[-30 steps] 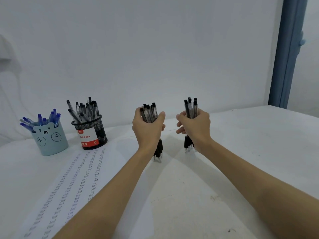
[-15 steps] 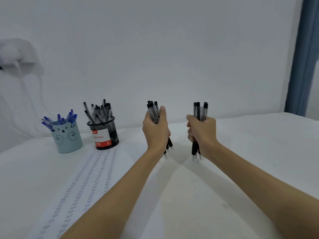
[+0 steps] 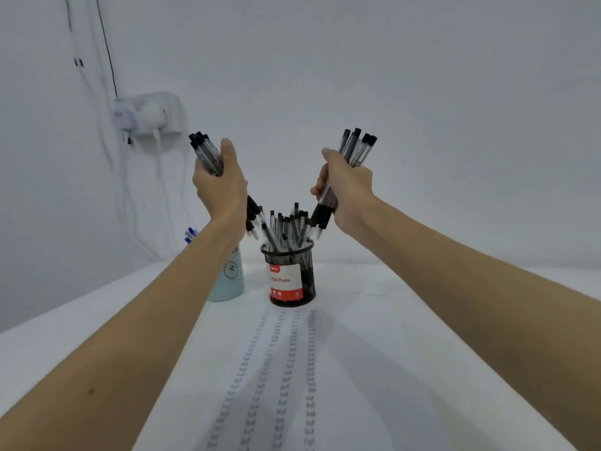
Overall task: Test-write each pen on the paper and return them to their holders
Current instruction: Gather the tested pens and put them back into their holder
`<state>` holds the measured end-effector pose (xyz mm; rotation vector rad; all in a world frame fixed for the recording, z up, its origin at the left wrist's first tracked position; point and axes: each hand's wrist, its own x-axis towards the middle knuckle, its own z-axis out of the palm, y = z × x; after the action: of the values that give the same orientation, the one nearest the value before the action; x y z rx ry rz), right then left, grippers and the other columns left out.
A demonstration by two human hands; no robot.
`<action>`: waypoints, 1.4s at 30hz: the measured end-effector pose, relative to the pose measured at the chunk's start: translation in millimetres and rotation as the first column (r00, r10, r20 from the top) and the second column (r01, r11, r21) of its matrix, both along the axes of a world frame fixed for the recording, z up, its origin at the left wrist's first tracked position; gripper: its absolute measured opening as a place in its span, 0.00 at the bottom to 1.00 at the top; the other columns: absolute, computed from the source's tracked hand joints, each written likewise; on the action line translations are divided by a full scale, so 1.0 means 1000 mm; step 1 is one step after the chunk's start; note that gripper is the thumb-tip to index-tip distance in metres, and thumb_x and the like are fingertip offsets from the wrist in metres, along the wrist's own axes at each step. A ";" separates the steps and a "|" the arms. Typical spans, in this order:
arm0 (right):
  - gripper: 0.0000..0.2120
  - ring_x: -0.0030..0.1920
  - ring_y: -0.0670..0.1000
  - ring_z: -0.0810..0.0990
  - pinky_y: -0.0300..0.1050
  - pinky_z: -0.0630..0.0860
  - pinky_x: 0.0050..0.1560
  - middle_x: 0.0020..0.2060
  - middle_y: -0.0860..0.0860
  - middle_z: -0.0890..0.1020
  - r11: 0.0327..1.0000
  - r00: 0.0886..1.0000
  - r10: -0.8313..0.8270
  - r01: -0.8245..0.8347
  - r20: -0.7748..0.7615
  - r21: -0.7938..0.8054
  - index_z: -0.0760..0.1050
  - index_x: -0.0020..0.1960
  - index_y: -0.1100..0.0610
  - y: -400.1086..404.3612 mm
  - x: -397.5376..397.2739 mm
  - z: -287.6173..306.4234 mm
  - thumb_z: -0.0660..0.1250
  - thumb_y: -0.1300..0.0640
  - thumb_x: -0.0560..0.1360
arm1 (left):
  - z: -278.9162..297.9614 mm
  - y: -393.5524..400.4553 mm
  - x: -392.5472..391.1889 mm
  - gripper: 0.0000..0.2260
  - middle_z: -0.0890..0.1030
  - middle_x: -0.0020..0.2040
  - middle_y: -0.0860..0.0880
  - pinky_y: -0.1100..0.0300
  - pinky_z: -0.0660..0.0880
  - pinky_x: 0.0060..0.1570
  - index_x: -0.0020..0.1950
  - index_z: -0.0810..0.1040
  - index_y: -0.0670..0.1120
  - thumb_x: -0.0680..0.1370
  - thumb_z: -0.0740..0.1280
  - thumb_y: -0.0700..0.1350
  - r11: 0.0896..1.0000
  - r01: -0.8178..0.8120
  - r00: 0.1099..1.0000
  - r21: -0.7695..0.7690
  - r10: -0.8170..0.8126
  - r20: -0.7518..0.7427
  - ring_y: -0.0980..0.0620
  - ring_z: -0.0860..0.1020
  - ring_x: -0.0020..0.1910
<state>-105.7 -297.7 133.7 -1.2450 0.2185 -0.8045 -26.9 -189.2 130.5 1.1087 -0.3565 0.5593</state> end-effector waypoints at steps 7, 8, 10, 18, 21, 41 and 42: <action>0.16 0.30 0.48 0.71 0.40 0.65 0.32 0.30 0.51 0.74 0.993 0.993 -0.093 0.087 -0.078 -0.076 0.72 0.34 0.58 0.006 0.065 -0.019 0.63 0.51 0.77 | -0.021 -0.017 0.049 0.13 0.72 0.37 0.46 0.65 0.69 0.31 0.39 0.66 0.48 0.80 0.60 0.55 0.996 0.067 0.998 0.056 -0.066 -0.019 0.56 0.71 0.29; 0.15 0.29 0.47 0.70 0.39 0.65 0.31 0.30 0.50 0.74 0.990 0.990 -0.111 0.103 -0.086 -0.092 0.73 0.35 0.58 0.006 0.068 -0.023 0.63 0.51 0.77 | -0.023 -0.021 0.052 0.14 0.72 0.36 0.46 0.64 0.69 0.32 0.39 0.66 0.48 0.80 0.60 0.55 0.995 0.082 0.996 0.056 -0.081 -0.022 0.56 0.71 0.28; 0.13 0.28 0.45 0.70 0.34 0.67 0.26 0.30 0.49 0.74 0.985 0.986 -0.145 0.136 -0.085 -0.102 0.74 0.38 0.60 0.005 0.075 -0.030 0.62 0.52 0.77 | -0.028 -0.027 0.058 0.14 0.71 0.32 0.48 0.63 0.68 0.32 0.38 0.66 0.48 0.80 0.61 0.54 0.993 0.111 0.993 0.039 -0.110 -0.040 0.56 0.70 0.27; 0.09 0.24 0.48 0.64 0.35 0.59 0.21 0.30 0.53 0.71 0.946 0.948 -0.316 0.318 0.042 -0.058 0.68 0.38 0.59 0.002 0.091 -0.023 0.62 0.57 0.75 | -0.037 -0.032 0.062 0.16 0.72 0.32 0.45 0.61 0.71 0.31 0.35 0.66 0.46 0.78 0.64 0.53 0.999 0.052 0.998 -0.011 -0.052 -0.042 0.51 0.72 0.28; 0.17 0.23 0.47 0.63 0.35 0.61 0.21 0.25 0.50 0.68 0.927 0.933 -0.345 0.356 0.103 -0.116 0.63 0.31 0.57 0.009 0.095 -0.028 0.62 0.57 0.77 | -0.042 -0.037 0.054 0.15 0.72 0.32 0.48 0.61 0.70 0.37 0.34 0.67 0.49 0.77 0.65 0.53 0.996 0.077 0.996 0.045 -0.074 -0.055 0.52 0.70 0.32; 0.14 0.28 0.47 0.67 0.39 0.65 0.26 0.32 0.50 0.70 0.974 0.969 -0.193 0.170 -0.156 -0.149 0.64 0.35 0.57 0.014 0.085 -0.053 0.63 0.56 0.76 | -0.042 -0.039 0.033 0.11 0.73 0.41 0.52 0.58 0.68 0.43 0.51 0.70 0.46 0.77 0.63 0.54 0.948 0.289 0.899 0.137 -0.219 -0.380 0.56 0.71 0.38; 0.14 0.29 0.47 0.68 0.39 0.66 0.28 0.33 0.50 0.71 0.979 0.972 -0.173 0.152 -0.159 -0.134 0.64 0.36 0.57 0.014 0.084 -0.048 0.63 0.55 0.77 | -0.039 -0.038 0.032 0.11 0.75 0.43 0.50 0.58 0.69 0.41 0.50 0.72 0.46 0.77 0.64 0.53 0.943 0.295 0.903 0.152 -0.223 -0.368 0.54 0.73 0.39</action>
<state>-22.1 -283.2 85.6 -1.4258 0.4197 -0.8625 5.3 -226.7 91.7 1.3086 -0.2513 0.0825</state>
